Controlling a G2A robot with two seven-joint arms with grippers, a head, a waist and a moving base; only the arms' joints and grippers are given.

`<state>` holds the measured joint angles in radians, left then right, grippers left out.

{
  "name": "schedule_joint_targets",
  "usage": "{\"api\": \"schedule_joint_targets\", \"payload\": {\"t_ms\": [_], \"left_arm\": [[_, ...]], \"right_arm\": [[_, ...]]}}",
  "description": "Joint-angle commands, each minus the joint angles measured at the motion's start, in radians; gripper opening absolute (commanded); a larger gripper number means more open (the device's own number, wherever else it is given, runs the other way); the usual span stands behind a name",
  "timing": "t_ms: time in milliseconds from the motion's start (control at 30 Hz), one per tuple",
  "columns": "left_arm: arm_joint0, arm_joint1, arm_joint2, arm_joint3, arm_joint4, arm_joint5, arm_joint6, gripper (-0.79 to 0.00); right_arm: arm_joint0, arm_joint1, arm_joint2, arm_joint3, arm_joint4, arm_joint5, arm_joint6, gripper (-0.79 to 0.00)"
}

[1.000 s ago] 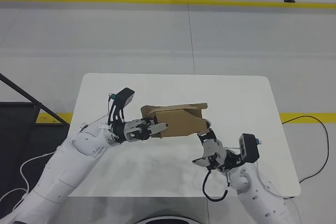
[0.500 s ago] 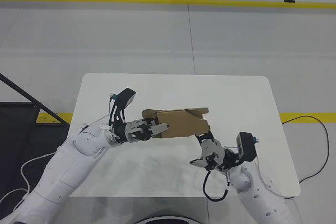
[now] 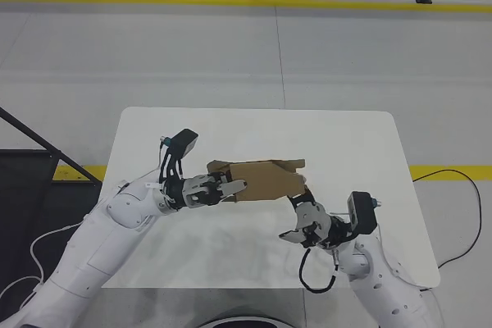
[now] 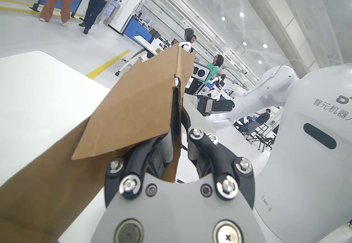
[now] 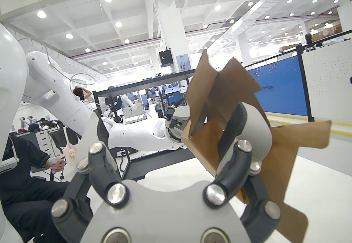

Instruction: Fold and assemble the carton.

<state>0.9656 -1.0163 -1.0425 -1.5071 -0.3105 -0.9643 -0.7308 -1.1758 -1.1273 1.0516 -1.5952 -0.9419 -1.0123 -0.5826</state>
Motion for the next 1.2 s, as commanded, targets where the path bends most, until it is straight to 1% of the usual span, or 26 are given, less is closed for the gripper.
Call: {"api": "schedule_joint_targets", "payload": {"t_ms": [0,267,400,500,667,900,1167], "left_arm": [[0.001,0.0,-0.002,0.0,-0.005,0.0,-0.004,-0.785],[0.001,0.002,-0.001,0.001,-0.043,0.004,-0.038,-0.785],[-0.002,0.002,0.002,0.004,-0.061,0.009,-0.061,-0.785],[-0.004,0.003,0.006,0.007,-0.073,0.012,-0.079,-0.785],[-0.01,0.003,0.013,0.01,-0.093,0.021,-0.114,-0.785],[-0.019,0.003,0.023,0.016,-0.119,0.03,-0.155,-0.785],[-0.024,0.003,0.028,0.016,-0.124,0.033,-0.158,-0.785]], "right_arm": [[-0.015,0.002,0.024,-0.007,-0.008,0.0,-0.018,0.0],[-0.062,0.009,0.125,-0.034,-0.033,0.002,-0.079,0.0],[-0.063,0.01,0.166,-0.041,-0.021,0.0,-0.101,0.0],[-0.048,0.012,0.172,-0.04,0.004,0.0,-0.094,0.0],[-0.003,0.02,0.142,-0.039,0.079,0.0,-0.048,0.0],[0.059,0.049,0.061,-0.048,0.19,0.0,0.053,0.0],[0.091,0.085,0.001,-0.056,0.236,0.0,0.104,0.0]]}}
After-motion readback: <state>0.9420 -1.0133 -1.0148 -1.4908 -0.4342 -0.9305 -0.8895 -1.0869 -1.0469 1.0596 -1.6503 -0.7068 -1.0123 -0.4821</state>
